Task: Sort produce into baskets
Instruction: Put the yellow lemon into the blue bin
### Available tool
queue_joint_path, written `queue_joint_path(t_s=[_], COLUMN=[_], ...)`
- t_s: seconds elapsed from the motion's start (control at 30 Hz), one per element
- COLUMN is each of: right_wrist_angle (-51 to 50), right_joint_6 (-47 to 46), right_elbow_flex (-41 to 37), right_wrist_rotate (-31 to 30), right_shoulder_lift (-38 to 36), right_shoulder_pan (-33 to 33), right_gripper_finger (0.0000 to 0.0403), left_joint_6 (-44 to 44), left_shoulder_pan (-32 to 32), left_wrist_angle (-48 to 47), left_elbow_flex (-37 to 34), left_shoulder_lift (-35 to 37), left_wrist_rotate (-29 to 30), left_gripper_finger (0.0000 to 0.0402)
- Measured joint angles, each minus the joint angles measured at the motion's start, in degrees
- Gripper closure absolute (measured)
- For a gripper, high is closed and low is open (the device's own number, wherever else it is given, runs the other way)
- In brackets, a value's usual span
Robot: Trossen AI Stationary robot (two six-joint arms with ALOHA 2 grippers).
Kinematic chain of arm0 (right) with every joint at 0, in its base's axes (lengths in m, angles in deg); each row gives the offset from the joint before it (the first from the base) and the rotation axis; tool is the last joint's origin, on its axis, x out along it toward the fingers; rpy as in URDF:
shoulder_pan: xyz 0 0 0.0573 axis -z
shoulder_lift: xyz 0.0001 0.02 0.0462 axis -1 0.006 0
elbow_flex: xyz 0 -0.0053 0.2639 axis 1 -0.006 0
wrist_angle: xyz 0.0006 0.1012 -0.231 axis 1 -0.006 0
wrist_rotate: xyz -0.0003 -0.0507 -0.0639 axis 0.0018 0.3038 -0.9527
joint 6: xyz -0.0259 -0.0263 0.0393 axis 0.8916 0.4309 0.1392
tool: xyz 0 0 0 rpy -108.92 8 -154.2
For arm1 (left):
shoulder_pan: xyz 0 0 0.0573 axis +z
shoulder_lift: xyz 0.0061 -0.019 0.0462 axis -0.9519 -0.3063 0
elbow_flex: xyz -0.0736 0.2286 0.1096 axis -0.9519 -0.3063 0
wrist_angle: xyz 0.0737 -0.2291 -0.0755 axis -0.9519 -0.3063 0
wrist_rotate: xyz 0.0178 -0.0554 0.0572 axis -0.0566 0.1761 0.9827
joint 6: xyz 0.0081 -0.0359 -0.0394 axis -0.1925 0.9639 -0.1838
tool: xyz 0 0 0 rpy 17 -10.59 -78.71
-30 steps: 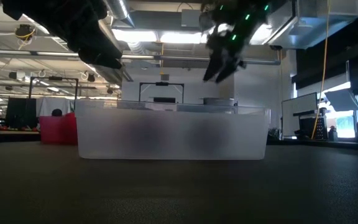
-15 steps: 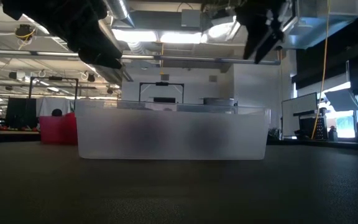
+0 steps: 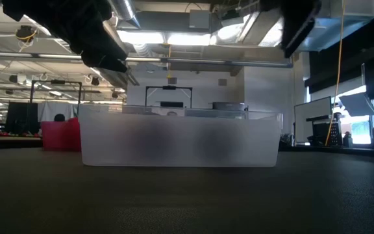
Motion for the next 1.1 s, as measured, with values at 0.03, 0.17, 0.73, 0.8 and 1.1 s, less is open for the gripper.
queue_joint_path(t_s=[0.03, 0.17, 0.73, 0.8, 1.1], right_wrist_angle=[-1.05, -4.58, -5.71, -5.28, -7.3], right_joint_6=[-1.17, -6.59, -21.74, -23.7, -29.55], right_elbow_flex=[-0.01, -0.02, -13.88, -16.42, -22.01], right_wrist_rotate=[0.5, 0.93, 5.49, 6.56, 12.45], right_shoulder_lift=[0.0, 0.0, -0.37, -0.81, -0.96], right_shoulder_pan=[-1.13, -5.75, -18.4, -18.76, -18.53], right_gripper_finger=[0.0088, 0.0097, 0.01, 0.01, 0.01], left_joint_6=[0.04, 0.13, 1.72, 1.7, 2.28], left_shoulder_pan=[-0.03, -0.77, -1.53, -1.51, -1.51], left_wrist_angle=[-0.01, -0.02, -0.02, -0.02, 0.16], left_elbow_flex=[0.0, 0.0, 0.0, 0.0, 0.0], left_shoulder_lift=[0.0, 0.0, 0.0, 0.0, 0.0], left_wrist_rotate=[0.01, 0.05, 0.19, 0.18, 0.2], left_gripper_finger=[0.0084, 0.0084, 0.0084, 0.0084, 0.0084])
